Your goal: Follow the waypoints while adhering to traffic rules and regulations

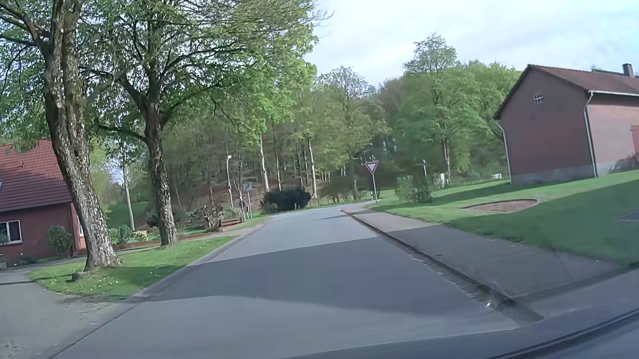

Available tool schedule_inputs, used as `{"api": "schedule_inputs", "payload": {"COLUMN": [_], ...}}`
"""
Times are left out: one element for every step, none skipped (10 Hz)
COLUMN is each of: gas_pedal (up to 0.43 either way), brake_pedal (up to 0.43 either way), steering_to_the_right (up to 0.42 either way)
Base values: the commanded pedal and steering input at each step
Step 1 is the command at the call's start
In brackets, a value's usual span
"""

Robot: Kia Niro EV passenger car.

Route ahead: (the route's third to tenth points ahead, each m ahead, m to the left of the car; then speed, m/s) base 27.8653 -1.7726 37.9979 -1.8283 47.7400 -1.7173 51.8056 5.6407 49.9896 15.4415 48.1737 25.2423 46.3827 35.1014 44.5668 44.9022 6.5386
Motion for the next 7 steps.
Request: {"api": "schedule_inputs", "payload": {"gas_pedal": [0.067, 0.067, 0.059, 0.059, 0.047, 0.028, 0.028], "brake_pedal": [0.0, 0.0, 0.0, 0.0, 0.0, 0.0, 0.0], "steering_to_the_right": [0.005, 0.003, 0.001, 0.0, -0.003, -0.006, -0.007]}}
